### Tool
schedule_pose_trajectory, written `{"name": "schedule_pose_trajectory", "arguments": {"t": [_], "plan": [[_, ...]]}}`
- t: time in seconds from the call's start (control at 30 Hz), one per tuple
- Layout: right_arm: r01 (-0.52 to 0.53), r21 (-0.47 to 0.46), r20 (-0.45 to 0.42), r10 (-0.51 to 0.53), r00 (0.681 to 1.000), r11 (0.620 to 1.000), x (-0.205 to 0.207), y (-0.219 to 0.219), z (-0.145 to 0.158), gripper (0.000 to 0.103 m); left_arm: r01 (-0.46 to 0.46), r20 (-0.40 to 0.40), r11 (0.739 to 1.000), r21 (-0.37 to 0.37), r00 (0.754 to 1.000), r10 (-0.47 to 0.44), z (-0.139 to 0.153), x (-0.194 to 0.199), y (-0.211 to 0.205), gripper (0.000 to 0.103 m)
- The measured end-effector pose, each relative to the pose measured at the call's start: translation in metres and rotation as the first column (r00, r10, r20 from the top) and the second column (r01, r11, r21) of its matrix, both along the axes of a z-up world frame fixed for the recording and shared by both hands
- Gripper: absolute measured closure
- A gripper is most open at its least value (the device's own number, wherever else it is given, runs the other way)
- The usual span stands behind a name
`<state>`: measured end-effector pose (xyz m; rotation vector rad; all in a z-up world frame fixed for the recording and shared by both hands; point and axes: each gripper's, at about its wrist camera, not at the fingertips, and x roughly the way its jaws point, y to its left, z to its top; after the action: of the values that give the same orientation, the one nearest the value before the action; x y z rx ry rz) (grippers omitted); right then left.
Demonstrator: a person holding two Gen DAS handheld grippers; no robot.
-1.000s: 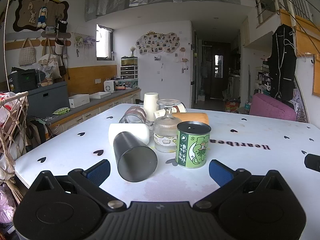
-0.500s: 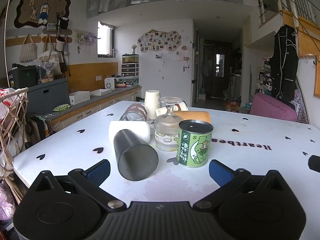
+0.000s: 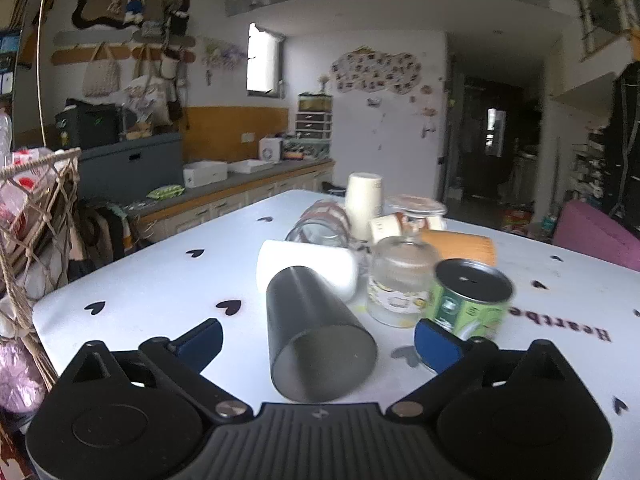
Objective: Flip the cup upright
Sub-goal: 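Move the left tool to the grey cup lying on its side and grasp its base, then lift the grey cup with the left tool toward the right tool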
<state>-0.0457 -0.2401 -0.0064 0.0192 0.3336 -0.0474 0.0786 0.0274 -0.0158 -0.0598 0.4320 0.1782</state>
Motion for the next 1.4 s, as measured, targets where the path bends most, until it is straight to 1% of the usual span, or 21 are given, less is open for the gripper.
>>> {"name": "schedule_pose_trajectory", "arguments": {"t": [0.07,0.17,0.27,0.47,0.53,0.6,0.67,0.8,0.97,1.13,1.23,1.3,1.4], "plan": [[-0.001,0.001,0.000,0.001,1.000,1.000,0.000,0.000,0.000,0.000,-0.017,-0.022,1.000,-0.007,1.000,0.017,-0.004,0.012,0.003,0.009],[-0.002,0.001,-0.001,0.002,1.000,1.000,0.000,0.000,0.000,0.000,-0.041,-0.048,0.999,-0.028,0.998,0.040,-0.009,0.030,0.006,0.009],[-0.002,0.002,-0.001,0.002,1.000,1.000,0.000,0.000,0.000,0.000,-0.070,-0.063,0.997,-0.013,0.996,0.069,-0.013,0.042,0.005,0.010],[-0.002,0.001,0.000,0.002,1.000,1.000,0.000,0.000,0.000,0.000,-0.080,-0.109,0.996,-0.043,0.991,0.075,-0.024,0.057,0.007,0.016],[-0.003,0.001,0.001,0.003,1.000,1.000,-0.001,0.001,0.000,0.000,-0.077,-0.124,0.996,-0.049,0.990,0.070,-0.028,0.058,0.007,0.019],[-0.002,0.002,0.000,0.002,1.000,1.000,-0.001,0.001,0.000,0.000,-0.076,-0.132,0.995,-0.070,0.989,0.066,-0.032,0.060,0.009,0.026],[-0.003,0.003,0.001,0.003,1.000,1.000,-0.001,0.002,-0.001,0.000,-0.081,-0.122,0.994,-0.076,0.990,0.072,-0.034,0.058,0.010,0.026],[-0.002,0.002,0.000,0.002,1.000,1.000,-0.001,0.001,-0.001,0.000,-0.062,-0.109,0.996,-0.066,0.992,0.054,-0.035,0.054,0.008,0.027],[-0.004,0.003,0.001,0.004,1.000,1.000,-0.001,0.002,-0.002,0.000,-0.038,-0.098,0.999,-0.035,0.995,0.034,-0.037,0.041,0.003,0.027],[-0.003,0.005,0.002,0.003,1.000,1.000,-0.002,0.001,-0.002,0.000,0.032,-0.092,0.999,-0.018,0.995,-0.034,-0.038,0.014,-0.003,0.027],[-0.001,0.007,0.002,0.001,1.000,1.000,-0.002,0.001,-0.002,0.000,0.118,-0.088,0.993,0.002,0.989,-0.117,-0.039,-0.004,-0.011,0.027],[0.001,0.009,0.002,-0.001,1.000,1.000,-0.002,0.000,-0.001,0.000,0.181,-0.092,0.983,0.006,0.979,-0.180,-0.039,-0.014,-0.018,0.027],[0.004,0.011,0.003,-0.004,1.000,1.000,-0.002,-0.001,-0.001,0.000,0.286,-0.101,0.958,-0.005,0.953,-0.285,-0.038,-0.027,-0.031,0.027]]}}
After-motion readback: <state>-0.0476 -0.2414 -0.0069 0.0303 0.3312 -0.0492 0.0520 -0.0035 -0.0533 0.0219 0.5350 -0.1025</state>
